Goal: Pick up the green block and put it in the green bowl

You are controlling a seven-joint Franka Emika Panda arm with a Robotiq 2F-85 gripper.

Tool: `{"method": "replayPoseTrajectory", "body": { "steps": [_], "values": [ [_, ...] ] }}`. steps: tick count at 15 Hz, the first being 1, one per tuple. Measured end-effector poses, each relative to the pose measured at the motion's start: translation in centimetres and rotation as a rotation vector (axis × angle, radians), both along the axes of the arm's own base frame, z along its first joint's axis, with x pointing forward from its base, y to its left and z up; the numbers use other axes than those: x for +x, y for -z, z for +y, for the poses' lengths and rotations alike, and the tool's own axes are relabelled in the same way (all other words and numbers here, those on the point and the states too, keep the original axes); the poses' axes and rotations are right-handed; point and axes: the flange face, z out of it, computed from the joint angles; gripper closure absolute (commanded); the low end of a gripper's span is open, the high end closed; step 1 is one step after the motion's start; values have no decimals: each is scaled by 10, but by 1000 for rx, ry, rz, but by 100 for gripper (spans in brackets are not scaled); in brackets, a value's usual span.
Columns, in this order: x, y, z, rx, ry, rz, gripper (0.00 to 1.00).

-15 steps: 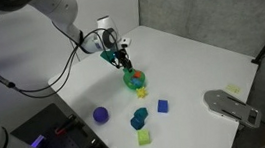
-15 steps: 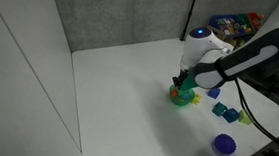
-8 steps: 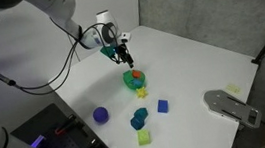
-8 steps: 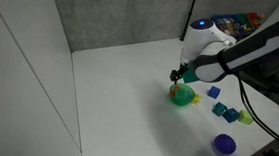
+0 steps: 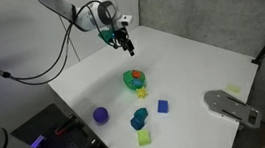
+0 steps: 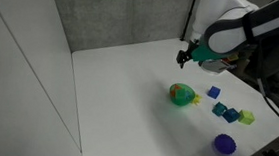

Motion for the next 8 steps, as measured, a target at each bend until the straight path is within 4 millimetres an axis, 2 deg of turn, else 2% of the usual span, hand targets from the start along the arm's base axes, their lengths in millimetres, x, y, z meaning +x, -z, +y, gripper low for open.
{"method": "replayPoseTrajectory", "body": {
  "steps": [4,8],
  "values": [
    [-13,-43,-30,22,23,-2,0],
    [-45,-78,-57,42,4,15,0]
  ]
}}
